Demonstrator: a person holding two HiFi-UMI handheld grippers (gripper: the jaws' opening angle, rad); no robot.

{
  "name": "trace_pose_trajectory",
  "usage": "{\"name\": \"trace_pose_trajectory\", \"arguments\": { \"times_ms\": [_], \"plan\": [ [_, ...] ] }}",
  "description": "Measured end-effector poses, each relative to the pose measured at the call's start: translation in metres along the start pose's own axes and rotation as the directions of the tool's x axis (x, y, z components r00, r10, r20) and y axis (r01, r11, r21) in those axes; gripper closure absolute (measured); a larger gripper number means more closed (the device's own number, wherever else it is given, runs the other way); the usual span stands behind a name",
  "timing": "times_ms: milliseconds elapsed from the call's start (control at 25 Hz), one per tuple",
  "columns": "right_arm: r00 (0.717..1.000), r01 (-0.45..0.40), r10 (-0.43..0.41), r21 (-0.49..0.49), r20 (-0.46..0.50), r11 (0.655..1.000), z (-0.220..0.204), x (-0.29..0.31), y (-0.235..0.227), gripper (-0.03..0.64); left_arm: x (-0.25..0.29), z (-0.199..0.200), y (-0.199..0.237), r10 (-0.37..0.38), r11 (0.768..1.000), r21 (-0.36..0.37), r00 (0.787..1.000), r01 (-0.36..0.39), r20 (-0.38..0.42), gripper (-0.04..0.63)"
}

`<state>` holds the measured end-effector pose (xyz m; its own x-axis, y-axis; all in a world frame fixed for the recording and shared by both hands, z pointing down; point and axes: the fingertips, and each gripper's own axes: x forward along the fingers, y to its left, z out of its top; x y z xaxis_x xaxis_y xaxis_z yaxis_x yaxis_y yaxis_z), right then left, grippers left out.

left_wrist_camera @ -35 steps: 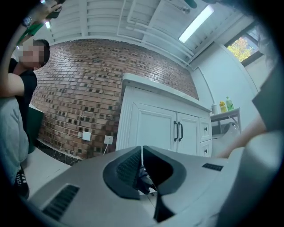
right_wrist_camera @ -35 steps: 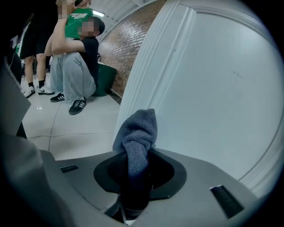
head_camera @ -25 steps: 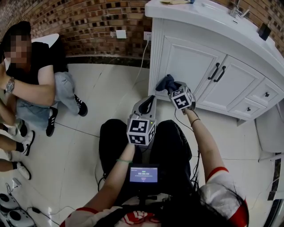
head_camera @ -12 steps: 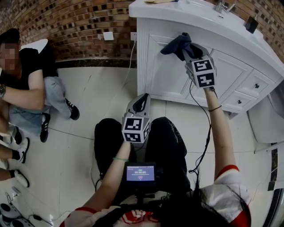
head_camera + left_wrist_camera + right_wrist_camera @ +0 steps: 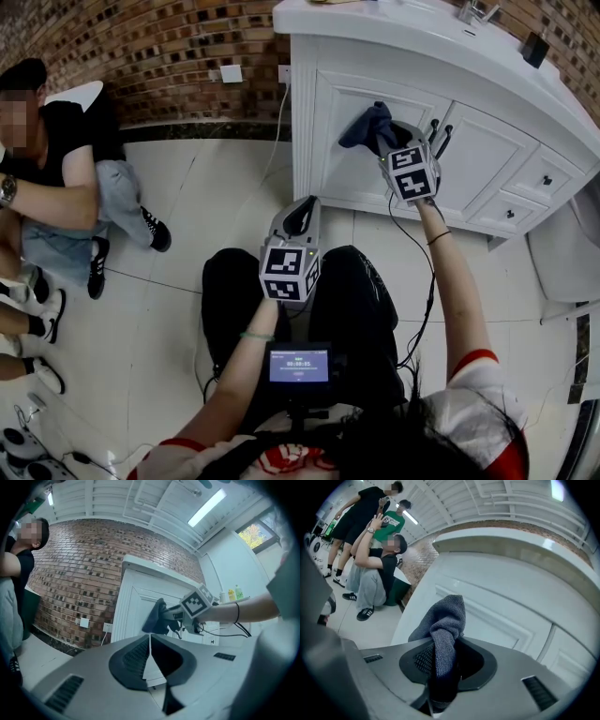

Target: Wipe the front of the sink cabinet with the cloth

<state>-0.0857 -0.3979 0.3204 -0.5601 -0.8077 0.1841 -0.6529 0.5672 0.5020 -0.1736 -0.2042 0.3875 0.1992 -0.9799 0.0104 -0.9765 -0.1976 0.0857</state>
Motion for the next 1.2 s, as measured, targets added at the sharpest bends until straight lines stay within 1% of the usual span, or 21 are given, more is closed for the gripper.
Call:
{"name": "trace_pose_trajectory", "arguments": {
  "times_ms": [160,320,560,760,840,960,1080,1200],
  "plan": [
    [0.994,-0.045,0.045,0.004,-0.097,0.999,-0.052,0.019,0.03,0.508,0.0,-0.001,-0.001,0.0,1.0,0.004,1.0,0.0,-0.001,0.552],
    [0.979,-0.1,0.096,-0.012,-0.181,0.995,-0.096,0.037,0.065,0.508,0.0,-0.002,0.003,0.005,1.0,0.002,1.0,-0.005,-0.003,0.552],
    [0.936,-0.177,0.163,-0.014,-0.312,0.984,-0.156,0.054,0.116,0.508,0.0,-0.004,0.006,0.007,1.0,0.009,1.0,-0.007,-0.009,0.551],
    [0.896,-0.204,0.196,0.022,-0.399,0.979,-0.195,0.059,0.143,0.508,0.0,-0.006,0.012,0.018,1.0,0.007,1.0,-0.018,-0.01,0.552],
    [0.887,-0.21,0.202,0.027,-0.415,0.977,-0.205,0.057,0.146,0.508,0.002,-0.007,0.012,0.018,1.0,0.007,1.0,-0.018,-0.013,0.551],
    [0.895,-0.195,0.197,0.047,-0.399,0.98,-0.205,0.052,0.137,0.508,0.005,-0.008,0.01,0.01,1.0,0.009,1.0,-0.01,-0.014,0.552],
    [0.917,-0.179,0.184,0.047,-0.353,0.983,-0.188,0.044,0.116,0.508,0.008,-0.009,0.006,0.004,1.0,0.015,1.0,-0.004,-0.014,0.552],
    [0.947,-0.151,0.148,0.012,-0.284,0.989,-0.157,0.03,0.083,0.508,0.01,-0.008,0.0,-0.001,1.0,0.019,1.0,0.001,-0.008,0.551]
  ]
}}
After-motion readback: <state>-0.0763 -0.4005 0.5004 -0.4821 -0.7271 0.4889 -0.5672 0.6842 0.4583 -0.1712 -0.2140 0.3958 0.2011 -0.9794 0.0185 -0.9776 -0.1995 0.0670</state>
